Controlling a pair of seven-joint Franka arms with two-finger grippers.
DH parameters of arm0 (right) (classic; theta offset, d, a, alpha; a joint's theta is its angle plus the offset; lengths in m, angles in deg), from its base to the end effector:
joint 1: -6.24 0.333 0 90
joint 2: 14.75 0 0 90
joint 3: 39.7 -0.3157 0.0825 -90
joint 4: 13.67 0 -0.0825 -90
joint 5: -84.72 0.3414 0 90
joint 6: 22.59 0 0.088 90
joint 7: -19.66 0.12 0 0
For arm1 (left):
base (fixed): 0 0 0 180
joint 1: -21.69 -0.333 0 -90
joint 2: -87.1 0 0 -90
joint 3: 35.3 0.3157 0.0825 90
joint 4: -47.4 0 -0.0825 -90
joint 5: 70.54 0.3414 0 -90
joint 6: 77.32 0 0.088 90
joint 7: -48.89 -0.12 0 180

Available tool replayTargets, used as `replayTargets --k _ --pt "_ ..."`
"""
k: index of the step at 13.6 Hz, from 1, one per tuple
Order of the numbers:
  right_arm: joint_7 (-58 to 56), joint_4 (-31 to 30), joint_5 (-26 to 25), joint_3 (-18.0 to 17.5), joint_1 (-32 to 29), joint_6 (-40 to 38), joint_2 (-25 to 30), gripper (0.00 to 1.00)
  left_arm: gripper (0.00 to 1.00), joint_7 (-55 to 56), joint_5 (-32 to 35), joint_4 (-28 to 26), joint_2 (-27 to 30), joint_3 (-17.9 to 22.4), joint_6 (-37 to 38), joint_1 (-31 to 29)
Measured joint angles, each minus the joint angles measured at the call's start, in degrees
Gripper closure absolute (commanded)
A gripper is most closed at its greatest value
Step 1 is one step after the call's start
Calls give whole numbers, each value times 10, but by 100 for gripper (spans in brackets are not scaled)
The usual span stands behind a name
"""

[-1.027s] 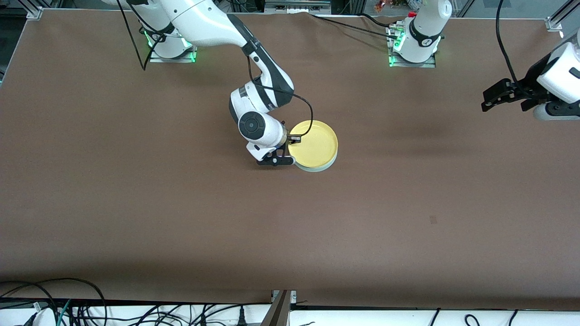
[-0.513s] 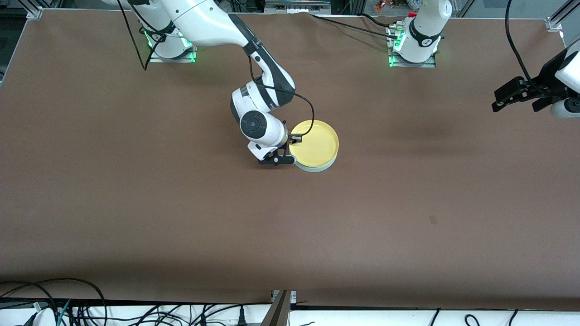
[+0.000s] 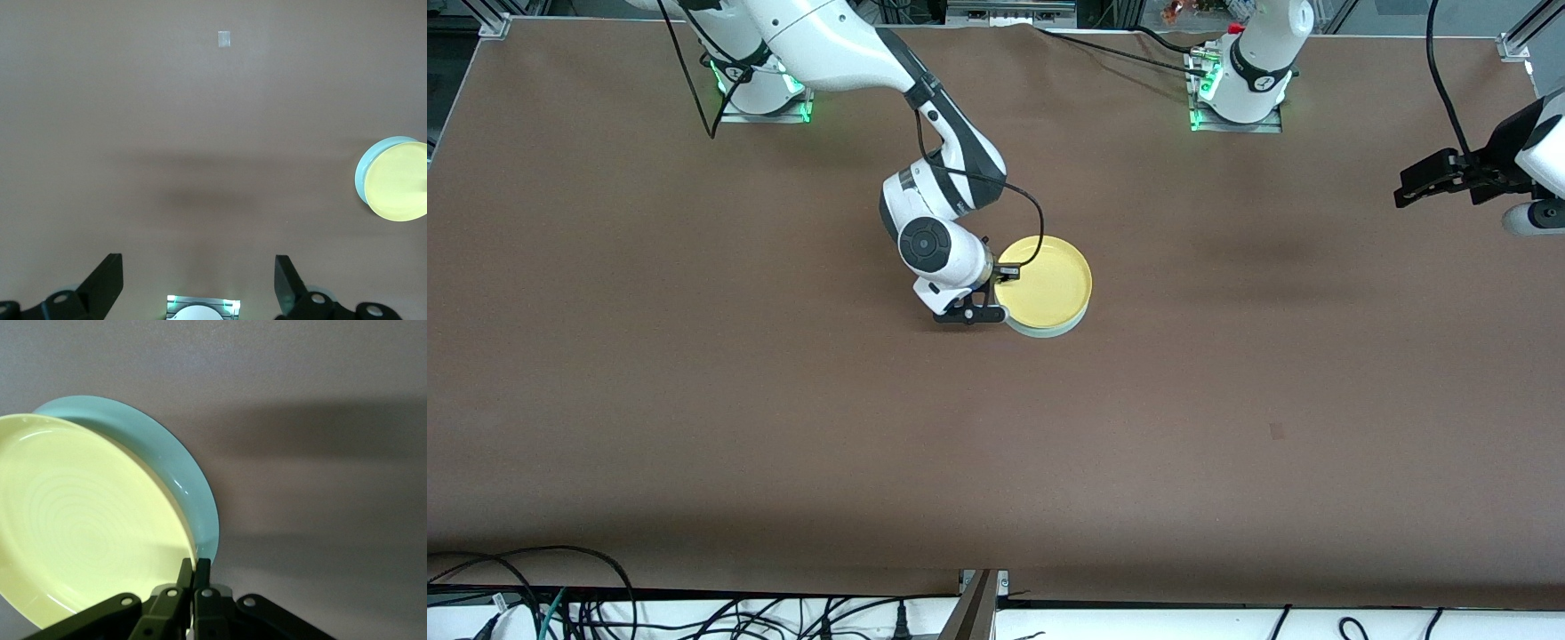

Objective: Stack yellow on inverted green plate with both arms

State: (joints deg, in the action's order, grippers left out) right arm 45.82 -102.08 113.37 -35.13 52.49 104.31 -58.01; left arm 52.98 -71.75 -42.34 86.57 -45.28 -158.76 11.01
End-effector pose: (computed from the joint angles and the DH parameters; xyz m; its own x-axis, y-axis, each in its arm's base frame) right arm 0.4792 0.4653 0.2182 0.9695 0.0007 -0.2450 -0.0562 -0.9727 -0.2252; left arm 0.4957 0.0037 0.5968 0.9847 0.0800 -0.1546 0.0828 -0.9965 0.0117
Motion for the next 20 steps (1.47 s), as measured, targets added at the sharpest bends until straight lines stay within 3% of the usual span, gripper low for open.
replayTargets --k 6,7,8,9,13,15,20 --pt "0 0 0 0 2 14 -6 100 0 0 0 0 -5 -3 0 1" --pt "0 0 0 0 3 16 -6 91 0 0 0 0 -6 -3 0 1" --pt "0 0 0 0 4 16 -6 35 0 0 0 0 -7 -3 0 1" --pt "2 0 0 0 4 16 -6 0 0 0 0 0 -7 -3 0 1" --pt "7 3 0 3 5 15 -7 0 0 0 0 0 -8 -3 0 1" --pt "7 13 0 21 5 -10 3 0 0 0 0 0 -8 -4 0 1" --pt "-85 34 -3 140 4 -148 72 0 0 0 0 0 -8 -4 0 1"
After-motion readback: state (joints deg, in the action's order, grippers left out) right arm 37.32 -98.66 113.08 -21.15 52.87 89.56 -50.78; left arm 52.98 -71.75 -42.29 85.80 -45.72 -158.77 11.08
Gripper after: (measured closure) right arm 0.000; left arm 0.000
